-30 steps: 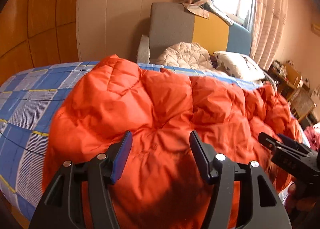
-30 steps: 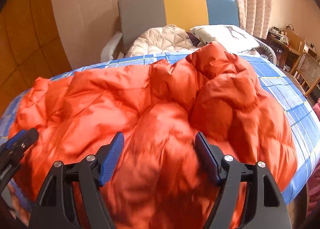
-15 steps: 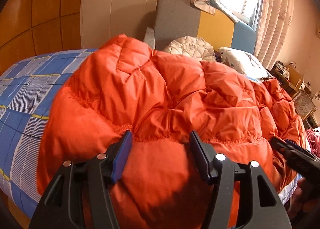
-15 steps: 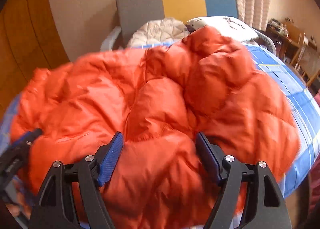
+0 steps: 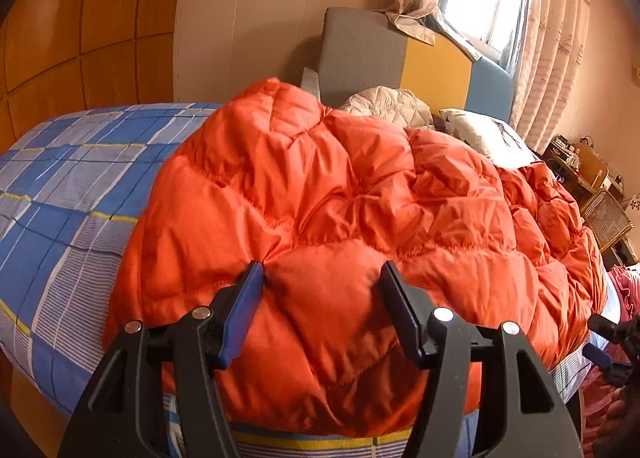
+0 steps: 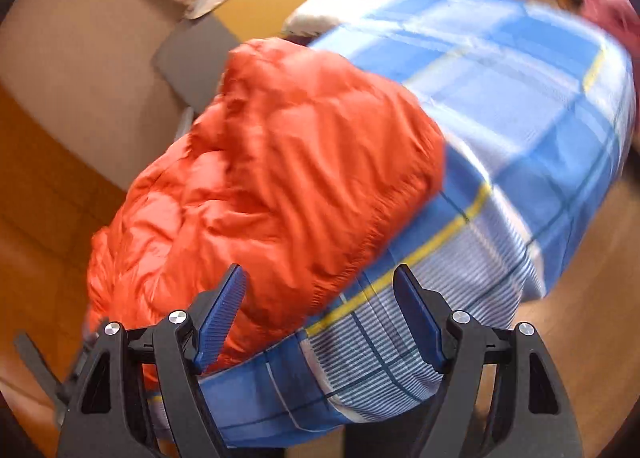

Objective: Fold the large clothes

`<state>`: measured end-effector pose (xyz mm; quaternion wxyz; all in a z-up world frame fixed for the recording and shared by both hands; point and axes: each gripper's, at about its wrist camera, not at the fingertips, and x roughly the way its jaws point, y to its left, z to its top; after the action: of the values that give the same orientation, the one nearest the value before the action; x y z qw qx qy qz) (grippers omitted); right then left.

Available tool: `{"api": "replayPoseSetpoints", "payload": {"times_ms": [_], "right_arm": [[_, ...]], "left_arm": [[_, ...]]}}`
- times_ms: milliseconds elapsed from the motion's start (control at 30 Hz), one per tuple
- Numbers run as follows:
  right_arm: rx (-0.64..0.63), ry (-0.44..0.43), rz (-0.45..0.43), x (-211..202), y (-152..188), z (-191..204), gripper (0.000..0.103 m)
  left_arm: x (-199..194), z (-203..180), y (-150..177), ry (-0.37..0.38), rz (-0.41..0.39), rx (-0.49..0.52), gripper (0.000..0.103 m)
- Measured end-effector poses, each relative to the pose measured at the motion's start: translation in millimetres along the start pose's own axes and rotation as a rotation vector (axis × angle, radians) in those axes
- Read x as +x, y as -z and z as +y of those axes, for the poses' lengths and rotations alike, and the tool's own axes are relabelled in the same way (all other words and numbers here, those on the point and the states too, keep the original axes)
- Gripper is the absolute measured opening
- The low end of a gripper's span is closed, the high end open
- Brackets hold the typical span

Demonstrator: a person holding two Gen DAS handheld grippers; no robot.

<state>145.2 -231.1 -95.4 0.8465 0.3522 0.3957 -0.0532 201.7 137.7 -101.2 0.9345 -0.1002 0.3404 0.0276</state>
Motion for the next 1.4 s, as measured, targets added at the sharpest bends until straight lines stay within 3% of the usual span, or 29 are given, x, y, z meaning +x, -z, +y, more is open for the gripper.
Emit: {"api": "replayPoseSetpoints", "payload": {"times_ms": [200,333,500,633,867,967,1400], "right_arm": [[0.159,-0.106,0.028,26.2,-10.4,-17.5,0.076],[0.201,-0.137,0.029,38.8,-16.3,-17.1,0.059],[0.146,-0.130,0.013,35.2,-24.5,-8.4,0.034],[0.111,-0.139,0.012,29.4,-25.5,-8.7,0.026],[0.088,-0.135,0.001,26.2,-27.4,-7.6,0.024],[0.069,-0.137,-0.009,24.0,-28.1,-4.4,0.020],[-0.266,-0.088,-0.130,-8.0,-29.1,58.1,0.012]], "left_arm": [[3.8,1.5,2.7,0.010,0.005,-0.014,0.061],[4.2,1.2,6.3,0.010,0.005,-0.018,0.061],[-3.2,1.7,10.2,0.009,-0.009,-0.023,0.060],[-11.4,3.8,16.3,-0.012,-0.022,-0.003,0.061],[-21.4,37.7,26.1,-0.077,-0.021,-0.053,0.061],[-13.5,47.3,34.2,-0.068,0.005,-0.051,0.060],[0.8,40.9,40.0,-0.050,0.065,-0.042,0.052]]}}
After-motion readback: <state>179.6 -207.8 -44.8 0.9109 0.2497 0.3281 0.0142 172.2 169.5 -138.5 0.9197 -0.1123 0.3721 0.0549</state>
